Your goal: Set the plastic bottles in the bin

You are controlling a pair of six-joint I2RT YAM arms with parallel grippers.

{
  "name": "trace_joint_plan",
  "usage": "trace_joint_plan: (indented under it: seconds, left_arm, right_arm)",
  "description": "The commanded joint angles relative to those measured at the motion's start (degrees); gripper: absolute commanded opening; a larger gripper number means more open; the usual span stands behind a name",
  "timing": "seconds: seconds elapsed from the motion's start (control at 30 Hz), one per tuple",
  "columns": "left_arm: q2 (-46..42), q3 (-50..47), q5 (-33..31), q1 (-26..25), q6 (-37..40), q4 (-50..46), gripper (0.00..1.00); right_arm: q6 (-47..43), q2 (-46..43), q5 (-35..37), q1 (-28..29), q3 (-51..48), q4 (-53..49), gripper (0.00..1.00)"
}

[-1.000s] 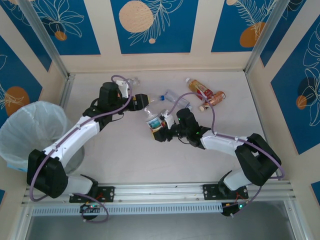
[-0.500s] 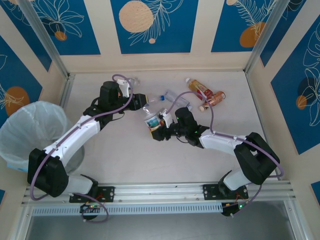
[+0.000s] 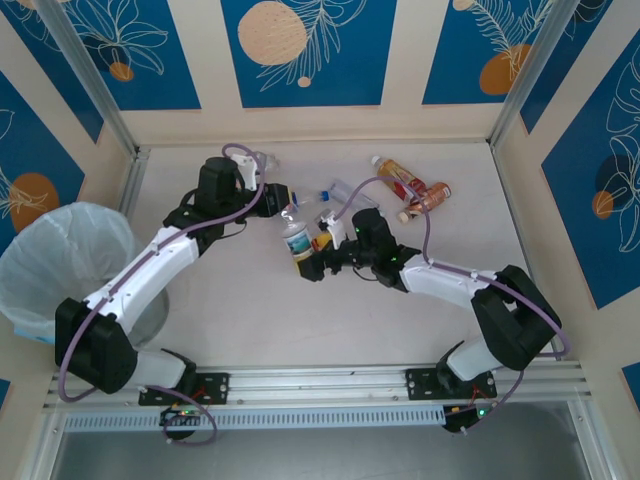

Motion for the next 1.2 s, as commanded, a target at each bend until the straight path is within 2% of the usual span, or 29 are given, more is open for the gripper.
trace_joint_plan:
  seconds: [0.0,0.07,0.17,0.27,0.33,0.4,0.47,0.6,0.7,0.93,1.07,1.17]
  left_arm:
    - [-0.52,2.19,-3.73,-0.20,2.64,-3.09,0.00]
    - [-0.91,2.40,-3.91,-0.16,3.27,-3.82,0.00]
    - [-1.99,2.77,-5.81,-0.20,4.37,-6.26,0.00]
    - [-3.95,4.06,-10.75,-0.03,5.17,-11.09,0.00]
    - [-5.34,5.25,-14.47,0.13,5.82,-15.12,0.00]
    - [-6.68,6.34,-16.91,0.40,7.17,-18.40,0.00]
    - [-7.75,7.17,-18.90,0.75,8.02,-20.67,0.00]
    - [-8.74,9.29,-24.87,1.47,9.07,-25.27,0.00]
    - [-8.37,12.69,-28.17,1.48,11.94,-28.15,0.00]
    - [-6.65,22.58,-30.28,1.46,16.94,-31.12,0.00]
    - [-5.45,29.94,-39.35,1.46,21.16,-35.24,0.00]
    - [-5.53,33.85,-43.86,1.46,25.53,-34.33,0.00]
  right_arm:
    - [0.53,-4.15,-2.22,-1.52,0.81,-2.05,0.99]
    - [3.21,-5.94,0.08,-1.97,1.33,-3.75,0.99]
    - [11.13,-8.07,7.28,-3.25,5.12,-10.77,0.99]
    - [16.99,-8.70,13.93,-5.68,9.97,-21.06,0.99]
    - [20.47,-9.41,18.24,-7.11,10.44,-22.90,1.00]
    - [26.62,-10.62,27.38,-7.41,11.01,-26.02,0.99]
    - [30.50,-12.09,30.18,-8.03,10.64,-26.71,0.99]
    - [32.98,-14.59,30.82,-8.23,8.05,-22.85,0.99]
    - [32.86,-14.42,31.97,-8.40,8.73,-24.55,0.99]
    - [33.14,-12.50,31.53,-8.58,10.14,-25.78,0.99]
    - [32.33,-12.10,30.53,-8.58,11.13,-26.34,0.99]
    - [31.73,-11.96,30.79,-8.67,11.38,-26.61,0.99]
